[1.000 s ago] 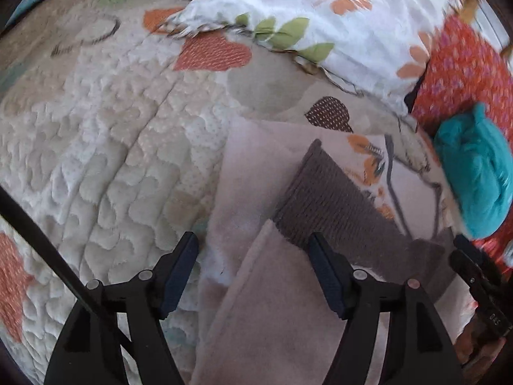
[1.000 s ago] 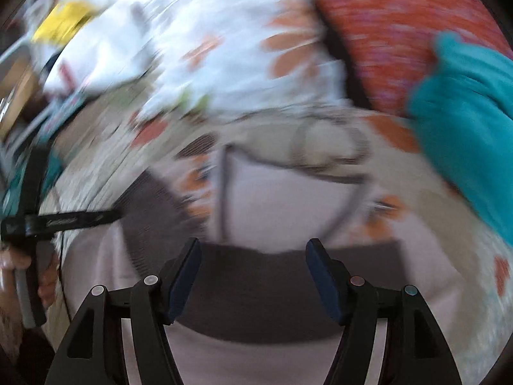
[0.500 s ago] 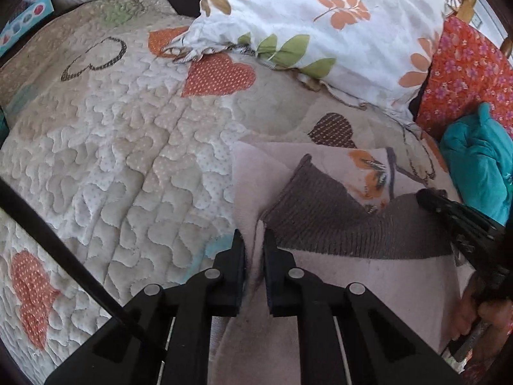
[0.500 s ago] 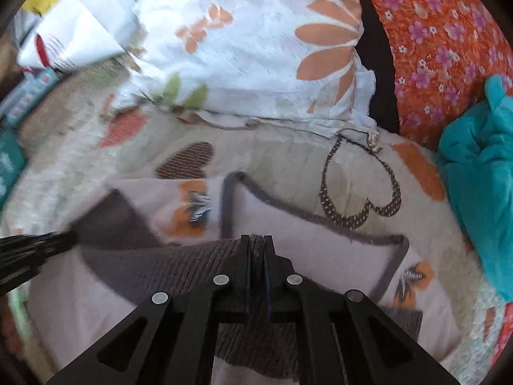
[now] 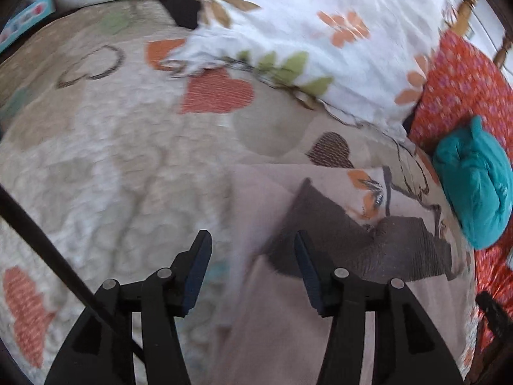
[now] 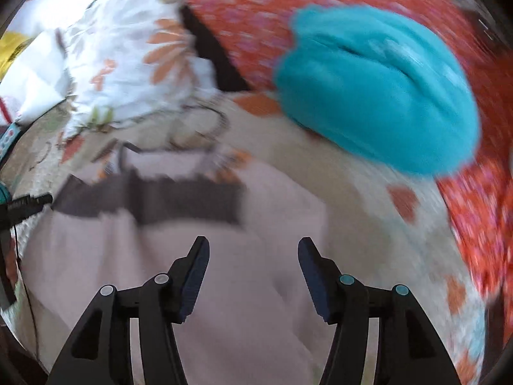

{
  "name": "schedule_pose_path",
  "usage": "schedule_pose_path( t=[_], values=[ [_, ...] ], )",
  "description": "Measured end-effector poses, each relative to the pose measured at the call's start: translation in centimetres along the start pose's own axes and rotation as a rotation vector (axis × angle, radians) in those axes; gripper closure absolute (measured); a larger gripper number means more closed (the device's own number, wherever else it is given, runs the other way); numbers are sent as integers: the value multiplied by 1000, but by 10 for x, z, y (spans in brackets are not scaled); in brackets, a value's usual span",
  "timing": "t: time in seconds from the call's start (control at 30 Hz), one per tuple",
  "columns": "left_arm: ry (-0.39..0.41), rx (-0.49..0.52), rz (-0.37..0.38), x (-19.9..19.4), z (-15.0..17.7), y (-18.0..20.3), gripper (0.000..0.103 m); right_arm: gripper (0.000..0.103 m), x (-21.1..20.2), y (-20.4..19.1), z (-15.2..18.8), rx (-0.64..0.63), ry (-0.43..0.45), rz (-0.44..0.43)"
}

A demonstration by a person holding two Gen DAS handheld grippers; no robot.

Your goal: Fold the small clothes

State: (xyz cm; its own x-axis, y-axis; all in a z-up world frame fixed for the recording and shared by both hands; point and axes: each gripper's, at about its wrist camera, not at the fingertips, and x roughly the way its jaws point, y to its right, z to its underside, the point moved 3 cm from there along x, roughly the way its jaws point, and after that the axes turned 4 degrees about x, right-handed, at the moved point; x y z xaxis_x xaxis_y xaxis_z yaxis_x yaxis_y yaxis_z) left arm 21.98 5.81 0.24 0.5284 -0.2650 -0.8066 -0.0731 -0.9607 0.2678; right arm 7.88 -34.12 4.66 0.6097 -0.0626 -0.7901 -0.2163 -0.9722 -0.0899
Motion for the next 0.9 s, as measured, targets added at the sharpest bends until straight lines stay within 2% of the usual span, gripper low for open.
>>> schedule_pose_path(
  t=[0.1, 0.13, 0.17, 0.2, 0.27, 0.3, 0.33, 0.37, 0.4, 0.53, 0.6, 0.63, 0.67, 0.7, 0.8, 0.87, 0.9],
  values=[
    [-26, -5, 30, 15, -5, 14, 51, 40, 2, 30, 29, 121, -3, -37],
    [-35, 2, 34, 18, -5, 18, 57, 40, 8, 32, 32, 153, -22, -56],
    [-47, 26, 20, 20, -5, 25, 85, 40, 12, 33, 34, 168, -42, -74],
    [-52, 43, -12, 20, -5, 28, 94, 40, 13, 32, 32, 154, -39, -96],
    [-8, 35, -84, 11, -10, 29, 94, 40, 15, 24, 30, 93, -15, -67],
    [2, 20, -95, 8, -11, 27, 94, 59, 20, 21, 31, 73, -34, -64],
    [17, -9, -106, 3, -13, 23, 94, 98, 26, 19, 32, 64, -65, -77],
    [27, -26, -113, 0, -14, 19, 94, 98, 32, 19, 33, 70, -99, -82],
    [33, -36, -119, -1, -15, 16, 94, 98, 32, 21, 32, 78, -96, -70],
    [27, -63, -130, -4, -13, 10, 93, 98, 23, 46, 25, 111, -75, 99],
    [28, -73, -130, -6, -14, 9, 91, 98, 19, 59, 27, 157, -100, 113],
    [45, -80, -164, -9, -15, 6, 91, 98, 18, 64, 31, 177, -116, 138],
    [65, -87, -189, -14, -16, 2, 89, 97, 17, 68, 33, 179, -116, 185],
    [81, -102, -197, -19, -16, -3, 81, 92, 17, 70, 34, 181, -110, 193],
    [105, -167, -143, -32, -19, -14, 69, 90, 9, 76, 24, 247, -37, 87],
    [108, -188, -115, -38, -19, -15, 67, 80, 5, 63, 3, 211, 54, 16],
    [104, -190, -97, -40, -18, -14, 65, 65, 5, 55, -5, 182, 79, -15]
  ],
)
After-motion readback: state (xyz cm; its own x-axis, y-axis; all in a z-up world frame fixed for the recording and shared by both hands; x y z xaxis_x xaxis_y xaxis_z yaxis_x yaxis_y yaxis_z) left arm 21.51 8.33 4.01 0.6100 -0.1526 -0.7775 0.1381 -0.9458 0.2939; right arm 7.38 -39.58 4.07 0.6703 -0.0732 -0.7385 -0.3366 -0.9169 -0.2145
